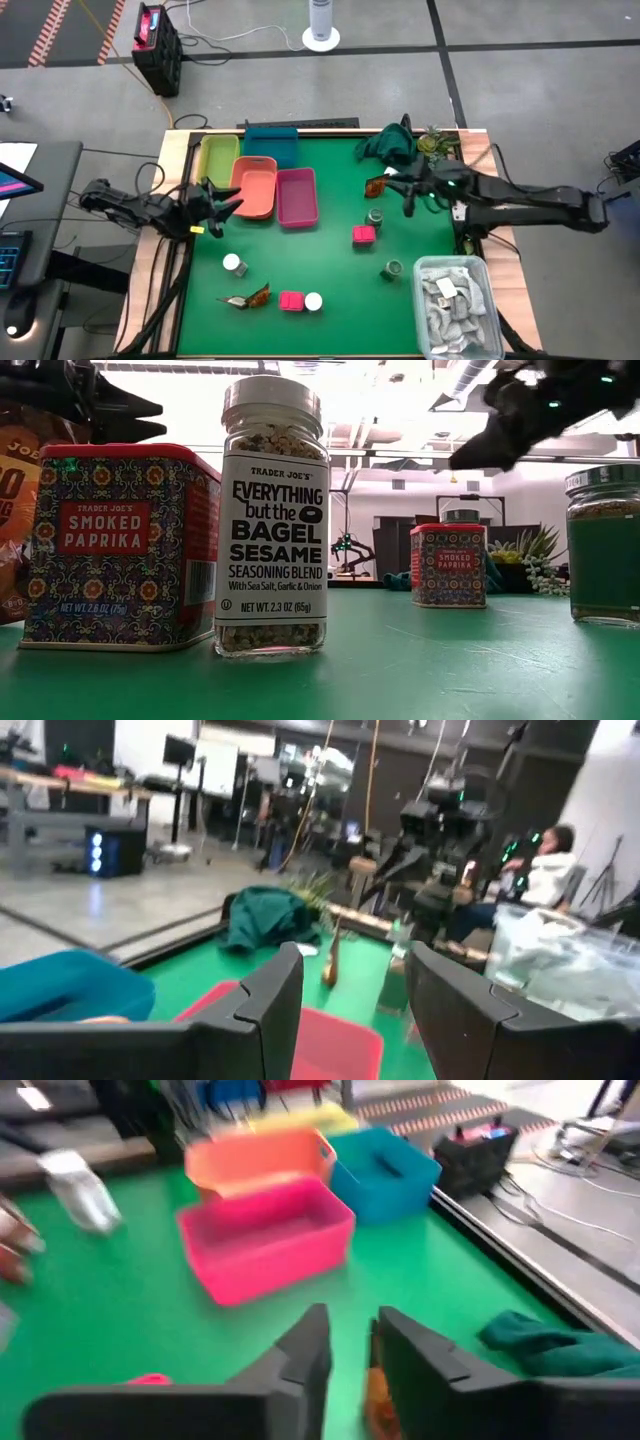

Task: Sort spices by type
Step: Put the top orange seasoning pack into the red bin

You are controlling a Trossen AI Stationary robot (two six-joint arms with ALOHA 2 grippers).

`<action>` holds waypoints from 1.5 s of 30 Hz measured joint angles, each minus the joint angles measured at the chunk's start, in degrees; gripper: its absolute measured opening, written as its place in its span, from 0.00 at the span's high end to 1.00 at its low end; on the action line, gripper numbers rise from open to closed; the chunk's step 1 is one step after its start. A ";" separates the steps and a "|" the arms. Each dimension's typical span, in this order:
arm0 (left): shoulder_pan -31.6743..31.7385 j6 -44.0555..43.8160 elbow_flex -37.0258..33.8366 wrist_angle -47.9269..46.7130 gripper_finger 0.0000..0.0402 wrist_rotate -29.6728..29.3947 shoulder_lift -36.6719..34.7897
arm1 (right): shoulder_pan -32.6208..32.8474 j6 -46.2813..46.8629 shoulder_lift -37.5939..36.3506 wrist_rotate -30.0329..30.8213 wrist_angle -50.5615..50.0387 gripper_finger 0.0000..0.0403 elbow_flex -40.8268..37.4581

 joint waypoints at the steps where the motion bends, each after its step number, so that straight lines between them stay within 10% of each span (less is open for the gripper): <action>1: 0.39 -0.83 1.20 -2.70 0.58 -0.02 0.02 | -0.55 -1.23 2.64 0.00 -1.98 0.61 2.03; 9: 2.38 -0.67 3.76 -7.30 0.58 -0.02 0.03 | -4.55 -8.63 22.06 -0.17 -26.70 0.30 21.24; 22: 2.77 1.43 6.75 -7.69 0.58 0.00 0.03 | -9.22 -21.46 40.70 -0.42 -43.18 0.30 34.54; 28: 2.77 1.71 6.76 -9.66 0.58 -0.01 0.05 | -9.48 -22.49 43.82 -0.48 -44.32 0.46 34.54; 36: 2.77 4.61 6.76 -10.47 0.58 -0.26 0.05 | -9.37 -22.20 43.88 -0.55 -44.88 0.93 34.54; 45: 2.80 0.22 6.76 -12.75 0.58 -0.24 0.05 | -4.52 -19.65 47.24 -0.50 -46.65 0.95 45.25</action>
